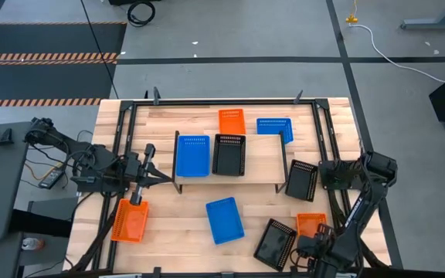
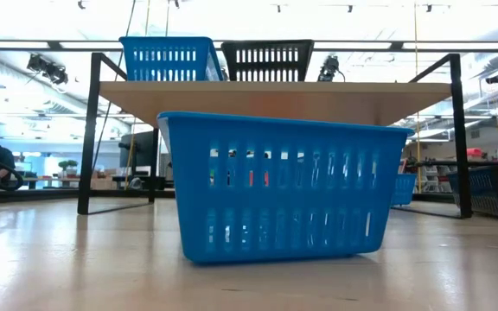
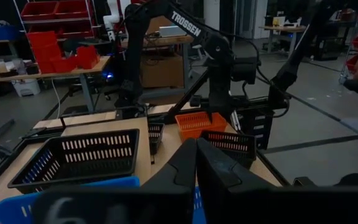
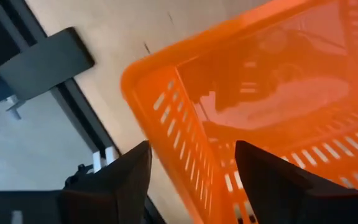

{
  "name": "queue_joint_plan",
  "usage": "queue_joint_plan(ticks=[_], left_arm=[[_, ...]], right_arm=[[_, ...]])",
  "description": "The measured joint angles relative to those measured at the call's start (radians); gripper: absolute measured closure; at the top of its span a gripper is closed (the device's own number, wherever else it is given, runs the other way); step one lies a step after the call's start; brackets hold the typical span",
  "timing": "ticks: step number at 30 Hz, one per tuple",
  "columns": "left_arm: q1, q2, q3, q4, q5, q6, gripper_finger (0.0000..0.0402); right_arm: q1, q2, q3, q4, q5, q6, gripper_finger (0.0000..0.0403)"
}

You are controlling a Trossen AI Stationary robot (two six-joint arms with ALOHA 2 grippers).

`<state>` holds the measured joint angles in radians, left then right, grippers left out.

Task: Stack baskets on shelf by color
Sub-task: Put the bottom right orange basket on the shelf

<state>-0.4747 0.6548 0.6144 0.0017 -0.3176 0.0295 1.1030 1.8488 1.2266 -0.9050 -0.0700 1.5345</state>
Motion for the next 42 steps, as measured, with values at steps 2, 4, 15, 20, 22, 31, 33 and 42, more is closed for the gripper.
queue_joint_plan(ticks=[2, 4, 15, 20, 22, 31, 33, 42], left_arm=[[0.0, 0.0, 0.0, 0.0, 0.0, 0.0, 0.0382], [0.0, 0.0, 0.0, 0.0, 0.0, -0.001, 0.0384], [0.0, 0.0, 0.0, 0.0, 0.0, -0.002, 0.0384], [0.0, 0.0, 0.0, 0.0, 0.0, -0.003, 0.0389], [0.0, 0.0, 0.0, 0.0, 0.0, -0.008, 0.0391], [0.0, 0.0, 0.0, 0.0, 0.0, -0.022, 0.0382], [0.0, 0.0, 0.0, 0.0, 0.0, -0.024, 0.0383], [0.0, 0.001, 0.0, -0.006, 0.0, -0.026, 0.0386]], right_arm=[[0.0, 0.0, -0.024, 0.03, 0.005, 0.001, 0.0175], [0.0, 0.0, -0.041, 0.04, 0.005, 0.004, 0.0192], [-0.002, 0.0, -0.04, 0.063, -0.052, -0.019, 0.0374], [-0.014, -0.001, 0.01, 0.013, -0.088, -0.027, 0.0382], [-0.021, -0.001, 0.041, -0.028, -0.092, -0.036, 0.0375], [-0.071, 0.0, 0.281, -0.329, -0.045, -0.11, 0.0388], [-0.085, 0.0, 0.353, -0.411, -0.017, -0.129, 0.0383], [-0.179, -0.017, 0.639, -0.658, 0.123, -0.277, 0.0392]])
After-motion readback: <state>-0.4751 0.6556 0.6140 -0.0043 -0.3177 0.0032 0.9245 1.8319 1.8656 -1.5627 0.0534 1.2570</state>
